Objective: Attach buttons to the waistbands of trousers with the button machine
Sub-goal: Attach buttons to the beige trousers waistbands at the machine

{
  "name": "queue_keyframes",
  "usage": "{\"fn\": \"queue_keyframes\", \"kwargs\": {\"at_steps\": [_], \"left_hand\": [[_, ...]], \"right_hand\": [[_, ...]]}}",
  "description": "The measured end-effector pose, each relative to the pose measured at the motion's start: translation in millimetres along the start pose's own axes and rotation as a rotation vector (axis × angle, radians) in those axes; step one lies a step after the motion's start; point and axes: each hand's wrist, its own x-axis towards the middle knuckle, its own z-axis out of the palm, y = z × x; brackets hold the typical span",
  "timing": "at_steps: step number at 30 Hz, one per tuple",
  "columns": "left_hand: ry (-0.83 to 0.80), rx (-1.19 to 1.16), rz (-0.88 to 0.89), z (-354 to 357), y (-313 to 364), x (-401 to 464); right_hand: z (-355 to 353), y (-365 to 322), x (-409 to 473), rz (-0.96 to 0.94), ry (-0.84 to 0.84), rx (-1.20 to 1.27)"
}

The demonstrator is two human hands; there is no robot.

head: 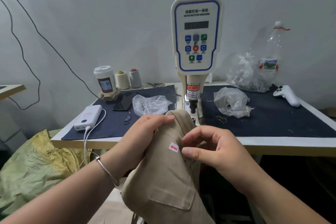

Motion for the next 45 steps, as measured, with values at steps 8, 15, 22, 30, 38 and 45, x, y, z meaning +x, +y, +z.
{"fn": "queue_keyframes", "kwargs": {"at_steps": [8, 15, 22, 30, 38, 45], "left_hand": [[-0.049, 0.254, -0.088, -14, 1, -4], [-0.143, 0.448, 0.377, -7, -2, -10], [-0.443, 0.051, 0.225, 28, -32, -5], [-0.407, -0.230, 0.178, 17, -33, 27], [-0.367, -0.130, 0.124, 5, -69, 81], [-0.268, 0.002, 0.068, -4, -90, 133]], "right_hand": [[-15, -10, -3, 0.039, -0.020, 0.083], [-27, -23, 6, -0.046, -0.177, -0.252], [-42, -30, 10, -0.107, -0.122, -0.279], [-74, -15, 28, 0.061, -0.044, -0.038], [-88, 43, 66, 0.221, 0.006, 0.139], [-97, 87, 105, 0.275, 0.043, 0.175]]}}
